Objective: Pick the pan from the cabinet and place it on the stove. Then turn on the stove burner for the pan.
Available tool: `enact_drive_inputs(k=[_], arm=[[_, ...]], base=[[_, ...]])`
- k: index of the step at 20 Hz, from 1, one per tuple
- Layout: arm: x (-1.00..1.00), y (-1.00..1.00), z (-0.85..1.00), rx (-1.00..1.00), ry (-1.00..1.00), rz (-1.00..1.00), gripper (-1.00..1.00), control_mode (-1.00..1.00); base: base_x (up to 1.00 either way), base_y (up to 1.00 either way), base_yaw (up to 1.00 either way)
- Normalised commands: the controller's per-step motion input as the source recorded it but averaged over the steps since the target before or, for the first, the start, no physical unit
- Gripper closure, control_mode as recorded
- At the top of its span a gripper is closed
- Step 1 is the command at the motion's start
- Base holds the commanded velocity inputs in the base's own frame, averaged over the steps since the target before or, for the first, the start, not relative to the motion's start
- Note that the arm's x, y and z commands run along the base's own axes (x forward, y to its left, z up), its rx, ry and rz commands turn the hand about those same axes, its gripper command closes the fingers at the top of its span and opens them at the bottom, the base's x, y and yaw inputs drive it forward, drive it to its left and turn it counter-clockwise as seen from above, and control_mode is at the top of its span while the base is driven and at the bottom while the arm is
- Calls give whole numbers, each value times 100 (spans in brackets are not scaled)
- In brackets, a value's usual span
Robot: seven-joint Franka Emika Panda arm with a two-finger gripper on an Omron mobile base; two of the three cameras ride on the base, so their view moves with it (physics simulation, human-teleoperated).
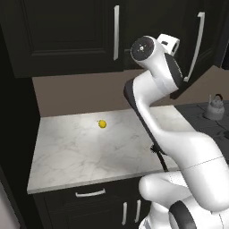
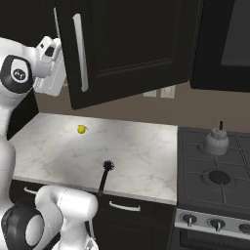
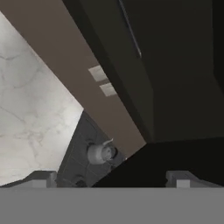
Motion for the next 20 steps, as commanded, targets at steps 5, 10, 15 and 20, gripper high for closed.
enact_drive_inputs(k=[5, 10, 15, 20], arm=[[-56, -78, 0, 0, 0, -13, -100, -100], [-58, -75, 0, 0, -2, -14, -100, -100], [-31, -88, 0, 0, 0, -12, -100, -100], [-10, -100, 0, 0, 0, -9, -100, -100]], base=[[0, 0, 0], [0, 0, 0], [0, 0, 0], [0, 0, 0]])
